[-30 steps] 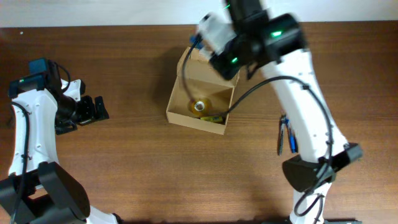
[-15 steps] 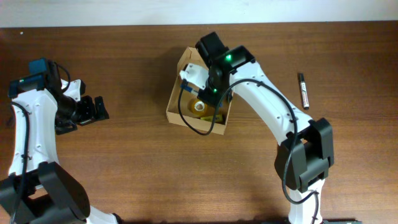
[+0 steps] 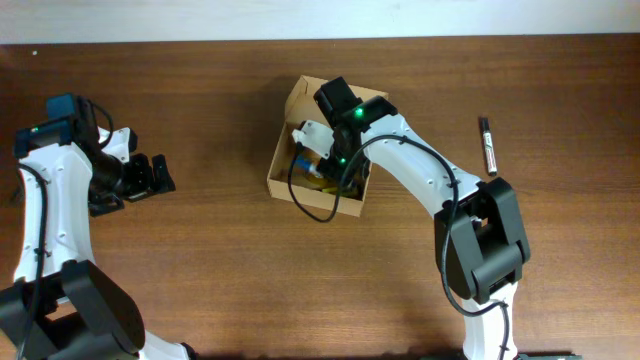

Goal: Pack container
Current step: 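Carry the blue marker into the box and open the right gripper, then return the right gripper to the black TOYO whiteboard marker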

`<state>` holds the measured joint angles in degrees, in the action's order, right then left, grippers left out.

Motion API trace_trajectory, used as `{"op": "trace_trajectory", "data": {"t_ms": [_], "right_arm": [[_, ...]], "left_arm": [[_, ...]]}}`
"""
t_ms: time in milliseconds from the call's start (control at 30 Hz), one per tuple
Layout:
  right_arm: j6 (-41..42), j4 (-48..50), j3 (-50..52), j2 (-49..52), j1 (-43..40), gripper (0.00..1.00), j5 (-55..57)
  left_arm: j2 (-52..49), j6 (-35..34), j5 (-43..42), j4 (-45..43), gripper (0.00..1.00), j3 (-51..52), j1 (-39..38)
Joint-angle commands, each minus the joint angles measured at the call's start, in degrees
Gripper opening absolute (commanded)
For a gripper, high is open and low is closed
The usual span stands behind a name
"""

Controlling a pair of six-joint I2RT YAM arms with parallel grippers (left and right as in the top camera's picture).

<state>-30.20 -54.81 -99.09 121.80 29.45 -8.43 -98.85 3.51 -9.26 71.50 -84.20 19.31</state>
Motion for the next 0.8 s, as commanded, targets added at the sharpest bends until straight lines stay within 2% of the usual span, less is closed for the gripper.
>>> {"op": "trace_trajectory", "data": {"t_ms": [0, 67, 200, 300, 367, 467, 633, 767], "right_arm": [[3.3, -0.3, -0.2, 0.4, 0.1, 0.5, 1.6], [4.8, -1.8, -1.1, 0.3, 0.2, 0.48, 3.8], [5.9, -6.8, -6.1, -0.9, 0.2, 0.25, 4.6], [7.0, -10.2, -12.1, -3.1, 0.2, 0.26, 4.6], [8.4, -12.8, -17.5, -5.0, 0.1, 0.31, 5.1], [12.7, -15.2, -23.3, -8.2, -0.8, 0.31, 9.6], [15.6, -16.3, -23.0, -14.7, -5.6, 0.25, 12.1], [18.7, -12.0, -15.7, -18.0, -15.4, 0.26, 12.1]], "left_arm": [[1.1, 1.1, -0.9, 0.0, 1.0, 0.3, 0.2], [1.1, 1.1, -0.9, 0.0, 1.0, 0.3, 0.2], [1.1, 1.1, -0.9, 0.0, 1.0, 0.3, 0.2], [1.1, 1.1, -0.9, 0.0, 1.0, 0.3, 0.2], [1.1, 1.1, -0.9, 0.0, 1.0, 0.3, 0.2], [1.1, 1.1, -0.9, 0.0, 1.0, 0.3, 0.2], [1.1, 1.1, -0.9, 0.0, 1.0, 0.3, 0.2], [1.1, 1.1, -0.9, 0.0, 1.0, 0.3, 0.2]]}}
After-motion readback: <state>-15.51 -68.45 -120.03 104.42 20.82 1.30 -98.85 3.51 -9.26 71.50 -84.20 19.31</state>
